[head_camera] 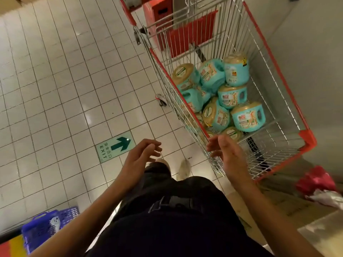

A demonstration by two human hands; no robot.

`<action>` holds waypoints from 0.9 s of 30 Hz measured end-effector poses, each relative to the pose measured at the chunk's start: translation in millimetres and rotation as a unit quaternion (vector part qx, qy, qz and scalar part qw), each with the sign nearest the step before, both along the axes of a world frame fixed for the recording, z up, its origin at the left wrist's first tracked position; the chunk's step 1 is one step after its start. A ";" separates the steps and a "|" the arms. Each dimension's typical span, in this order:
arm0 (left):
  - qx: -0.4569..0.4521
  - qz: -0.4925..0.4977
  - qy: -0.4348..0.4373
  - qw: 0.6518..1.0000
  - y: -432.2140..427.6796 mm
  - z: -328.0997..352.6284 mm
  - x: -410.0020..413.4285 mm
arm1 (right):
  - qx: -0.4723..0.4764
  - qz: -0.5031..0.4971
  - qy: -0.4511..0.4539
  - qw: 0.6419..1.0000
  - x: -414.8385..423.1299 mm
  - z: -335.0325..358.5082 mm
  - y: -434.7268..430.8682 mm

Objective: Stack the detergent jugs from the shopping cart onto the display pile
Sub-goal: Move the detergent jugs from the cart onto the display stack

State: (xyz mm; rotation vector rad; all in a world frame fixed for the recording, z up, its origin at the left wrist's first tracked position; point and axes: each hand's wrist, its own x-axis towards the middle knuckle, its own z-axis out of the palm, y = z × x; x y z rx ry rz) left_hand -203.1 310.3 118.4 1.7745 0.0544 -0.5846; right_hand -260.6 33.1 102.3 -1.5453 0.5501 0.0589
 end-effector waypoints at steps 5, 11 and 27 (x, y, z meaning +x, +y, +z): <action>0.006 0.005 0.005 1.000 -12.7 -2.5 65.4 | -0.001 -0.002 -0.018 1.000 80.4 10.3 -20.4; -0.005 -0.039 0.024 0.999 -29.0 -13.6 171.5 | -0.013 -0.048 0.000 0.999 165.0 -4.1 -20.6; -0.054 0.010 0.360 0.931 -139.8 -90.1 427.9 | -0.031 -0.088 0.170 0.981 371.9 -85.8 -37.9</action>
